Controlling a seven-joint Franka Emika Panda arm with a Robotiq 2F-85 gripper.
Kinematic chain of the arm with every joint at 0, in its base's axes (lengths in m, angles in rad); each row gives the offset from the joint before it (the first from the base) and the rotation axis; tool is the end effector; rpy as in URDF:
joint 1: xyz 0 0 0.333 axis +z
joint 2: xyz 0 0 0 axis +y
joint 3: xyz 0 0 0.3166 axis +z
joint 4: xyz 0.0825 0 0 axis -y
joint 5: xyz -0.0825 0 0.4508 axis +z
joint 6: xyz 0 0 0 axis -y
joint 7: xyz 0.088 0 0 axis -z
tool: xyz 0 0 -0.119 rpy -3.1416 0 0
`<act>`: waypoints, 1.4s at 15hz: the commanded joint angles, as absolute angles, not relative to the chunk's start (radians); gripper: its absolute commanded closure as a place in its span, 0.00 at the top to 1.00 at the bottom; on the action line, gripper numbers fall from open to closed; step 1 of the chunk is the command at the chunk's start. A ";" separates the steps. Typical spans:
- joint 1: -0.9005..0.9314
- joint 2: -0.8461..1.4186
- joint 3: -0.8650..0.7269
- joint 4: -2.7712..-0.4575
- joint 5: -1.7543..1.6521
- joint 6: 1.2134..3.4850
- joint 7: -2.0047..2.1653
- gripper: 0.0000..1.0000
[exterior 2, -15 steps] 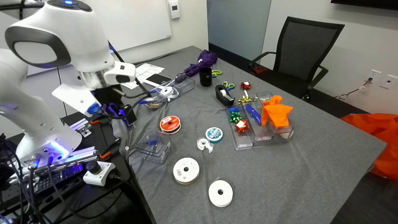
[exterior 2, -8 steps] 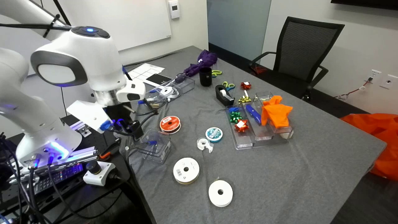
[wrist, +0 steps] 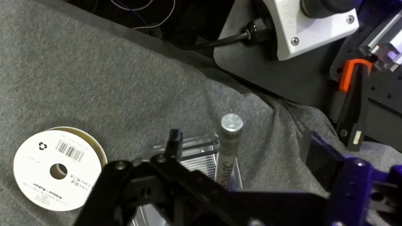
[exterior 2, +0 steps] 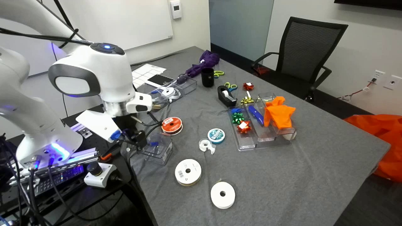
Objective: Take the marker out of the clear container at the front on the right and put it in the container on the left.
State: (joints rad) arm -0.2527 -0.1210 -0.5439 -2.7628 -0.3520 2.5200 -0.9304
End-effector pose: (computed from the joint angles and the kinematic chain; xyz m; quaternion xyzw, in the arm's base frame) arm 0.2900 -0.2787 0.1656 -0.9719 -0.2182 0.0879 0.0086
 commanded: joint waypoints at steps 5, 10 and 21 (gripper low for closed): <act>-0.320 -0.033 -0.473 -2.736 -0.345 2.583 -0.944 0.37; -0.335 -0.024 -0.459 -2.729 -0.348 2.586 -0.937 0.03; -0.351 -0.316 -0.433 -2.749 -0.370 2.211 -0.937 0.04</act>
State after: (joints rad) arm -0.3137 -0.1803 -0.4650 -2.7361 -0.3584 2.3612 -0.9290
